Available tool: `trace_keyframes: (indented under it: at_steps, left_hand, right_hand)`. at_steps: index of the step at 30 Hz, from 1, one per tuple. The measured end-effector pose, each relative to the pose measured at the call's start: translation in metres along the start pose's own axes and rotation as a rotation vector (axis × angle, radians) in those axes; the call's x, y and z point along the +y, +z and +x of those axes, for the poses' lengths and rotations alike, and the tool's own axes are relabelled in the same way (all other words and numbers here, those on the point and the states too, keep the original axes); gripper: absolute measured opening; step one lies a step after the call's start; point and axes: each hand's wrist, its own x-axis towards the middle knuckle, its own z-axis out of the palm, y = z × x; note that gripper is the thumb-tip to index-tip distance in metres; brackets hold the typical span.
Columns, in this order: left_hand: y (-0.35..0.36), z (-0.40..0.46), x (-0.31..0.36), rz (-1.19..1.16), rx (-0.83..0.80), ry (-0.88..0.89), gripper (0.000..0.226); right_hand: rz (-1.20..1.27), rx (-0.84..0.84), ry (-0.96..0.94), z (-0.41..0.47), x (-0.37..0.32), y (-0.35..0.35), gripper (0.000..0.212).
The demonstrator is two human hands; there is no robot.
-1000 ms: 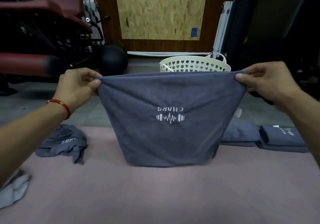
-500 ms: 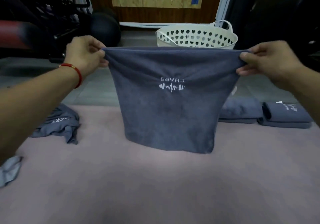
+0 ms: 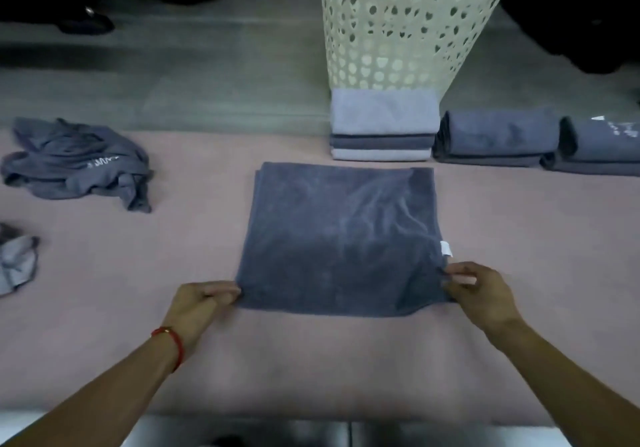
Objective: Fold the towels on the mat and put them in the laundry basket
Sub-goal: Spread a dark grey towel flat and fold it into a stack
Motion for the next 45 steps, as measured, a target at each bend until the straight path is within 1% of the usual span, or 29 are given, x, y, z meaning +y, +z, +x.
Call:
trace_keyframes:
  at_steps: [1, 3, 6, 10, 11, 14, 18, 19, 21, 22, 23, 25, 26, 27, 28, 29, 31, 33, 36, 40, 41, 42, 43, 44, 45]
  left_hand:
    - [0.003, 0.000, -0.002, -0.027, 0.026, 0.001, 0.013]
    - [0.005, 0.003, -0.002, -0.040, 0.071, 0.011, 0.016]
    - [0.001, 0.003, -0.007, 0.018, 0.024, 0.041, 0.033]
    - [-0.012, -0.014, -0.026, 0.330, -0.070, 0.136, 0.045]
    - [-0.014, -0.022, -0.031, 0.372, -0.096, 0.140, 0.046]
    - [-0.016, -0.042, -0.045, 0.415, -0.119, 0.119, 0.041]
    - [-0.025, -0.066, -0.057, 0.309, -0.171, -0.016, 0.039]
    - [-0.027, -0.072, -0.062, 0.320, -0.184, -0.032, 0.041]
    - [-0.027, -0.082, -0.068, 0.415, -0.207, -0.023, 0.042]
    - [-0.025, -0.085, -0.066, 0.480, -0.228, -0.012, 0.039]
    - [-0.025, -0.083, -0.062, 0.561, -0.258, -0.008, 0.035]
    - [-0.024, -0.069, -0.043, 0.771, -0.373, -0.002, 0.028]
    - [-0.025, -0.058, -0.032, 0.870, -0.411, 0.020, 0.024]
    - [-0.024, -0.046, -0.018, 0.939, -0.420, 0.058, 0.020]
    - [-0.023, -0.030, -0.005, 0.983, -0.389, 0.111, 0.022]
    - [-0.020, -0.013, 0.008, 0.988, -0.308, 0.166, 0.030]
    - [-0.008, 0.025, 0.038, 0.890, -0.091, 0.232, 0.038]
    - [0.009, 0.065, 0.071, 0.795, 0.033, 0.226, 0.042]
    - [0.032, 0.120, 0.108, 0.748, 0.099, 0.153, 0.049]
    - [0.052, 0.169, 0.123, 0.707, 0.095, 0.050, 0.053]
    - [0.056, 0.178, 0.125, 0.652, 0.103, 0.020, 0.052]
    - [0.059, 0.185, 0.126, 0.555, 0.109, -0.006, 0.047]
    - [0.062, 0.189, 0.127, 0.433, 0.111, -0.013, 0.037]
    - [0.064, 0.188, 0.130, 0.302, 0.123, -0.023, 0.025]
    - [0.063, 0.185, 0.132, 0.165, 0.154, -0.025, 0.019]
  right_hand:
    - [-0.049, 0.043, 0.016, -0.002, 0.009, 0.007, 0.015]
    - [-0.124, 0.094, 0.038, -0.007, 0.020, 0.010, 0.019]
    - [-0.151, 0.096, 0.013, -0.017, 0.027, 0.006, 0.025]
    - [-0.342, 0.026, -0.064, -0.039, 0.046, 0.002, 0.030]
    - [-0.377, 0.010, -0.076, -0.047, 0.052, 0.002, 0.031]
    - [-0.415, -0.033, -0.109, -0.066, 0.064, -0.002, 0.030]
    - [-0.404, -0.138, -0.065, -0.092, 0.073, -0.023, 0.028]
    - [-0.398, -0.158, -0.051, -0.100, 0.075, -0.027, 0.029]
    - [-0.414, -0.192, -0.022, -0.112, 0.080, -0.030, 0.030]
    - [-0.454, -0.216, -0.011, -0.113, 0.080, -0.029, 0.030]
    - [-0.524, -0.251, -0.011, -0.110, 0.079, -0.029, 0.030]
    - [-0.743, -0.301, -0.018, -0.094, 0.066, -0.031, 0.035]
    - [-0.805, -0.287, -0.025, -0.083, 0.056, -0.034, 0.039]
    - [-0.781, -0.255, -0.048, -0.069, 0.045, -0.036, 0.040]
    - [-0.712, -0.206, -0.075, -0.054, 0.033, -0.038, 0.038]
    - [-0.652, -0.160, -0.126, -0.035, 0.023, -0.039, 0.035]
    - [-0.608, -0.106, -0.205, 0.004, -0.003, -0.036, 0.036]
    - [-0.566, -0.094, -0.192, 0.043, -0.036, -0.028, 0.041]
    - [-0.475, -0.062, -0.100, 0.099, -0.074, -0.013, 0.047]
    - [-0.410, -0.110, -0.149, 0.142, -0.087, 0.005, 0.042]
    - [-0.409, -0.110, -0.162, 0.147, -0.087, 0.010, 0.039]
    - [-0.397, -0.084, -0.172, 0.150, -0.086, 0.014, 0.036]
    - [-0.359, -0.025, -0.174, 0.153, -0.087, 0.016, 0.033]
    - [-0.282, 0.053, -0.184, 0.153, -0.088, 0.017, 0.031]
    - [-0.172, 0.137, -0.222, 0.150, -0.089, 0.016, 0.028]
